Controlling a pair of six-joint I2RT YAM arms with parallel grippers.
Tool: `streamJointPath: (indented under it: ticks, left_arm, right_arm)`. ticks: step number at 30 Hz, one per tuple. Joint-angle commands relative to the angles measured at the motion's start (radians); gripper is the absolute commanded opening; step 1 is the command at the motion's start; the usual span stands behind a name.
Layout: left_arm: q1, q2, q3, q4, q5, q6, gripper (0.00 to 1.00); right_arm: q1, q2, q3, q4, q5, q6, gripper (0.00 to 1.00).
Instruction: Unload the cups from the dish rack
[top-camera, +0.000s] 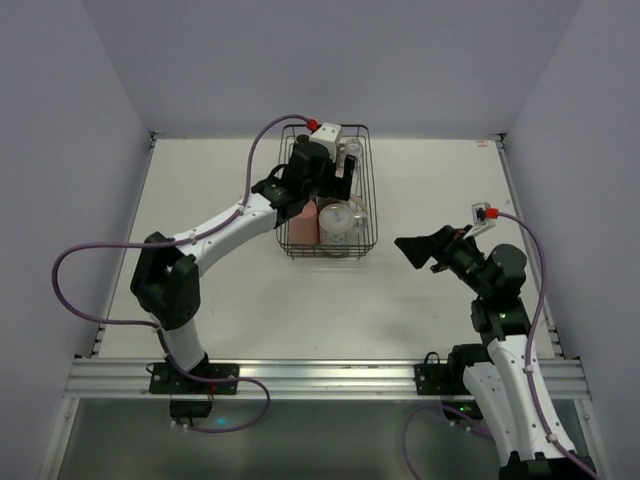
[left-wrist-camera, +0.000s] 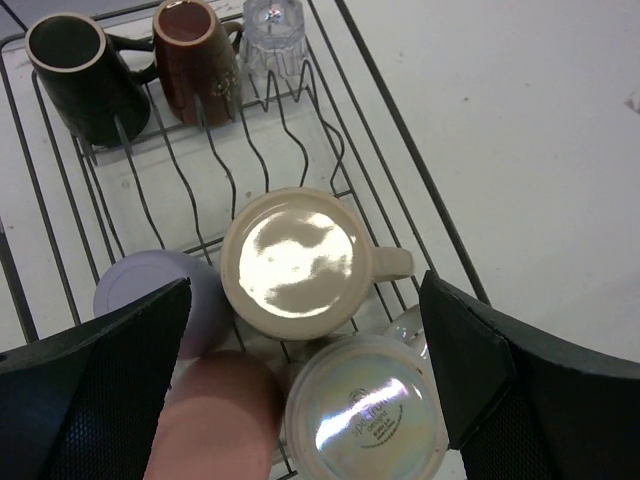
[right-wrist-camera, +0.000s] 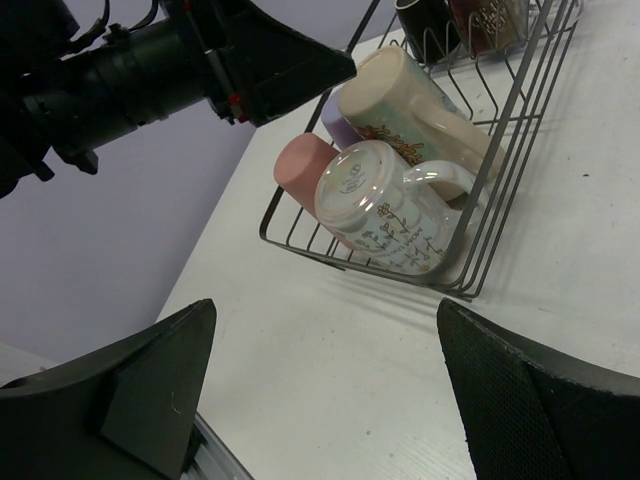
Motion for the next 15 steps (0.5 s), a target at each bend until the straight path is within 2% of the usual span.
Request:
streamJointPath:
  ticks: [1, 5, 15]
  left_arm:
    - [-0.003, 0.041, 0.070, -0.008, -0.084, 0.011, 1.00]
    - [-0.005, 0.090, 0.074, 0.004, -0.147, 0.022, 1.00]
    - [-0.003, 0.172, 0.114, 0.021, -0.079, 0.033, 1.00]
  right_arm:
    - [0.005, 0.015, -0.011, 0.042, -0.039, -0.004, 0.93]
    - [0.006, 0.015, -0.011, 0.037, -0.041, -0.006, 0.93]
    - [0.011, 0.025, -0.020, 0.042, -0.041, -0.007, 0.93]
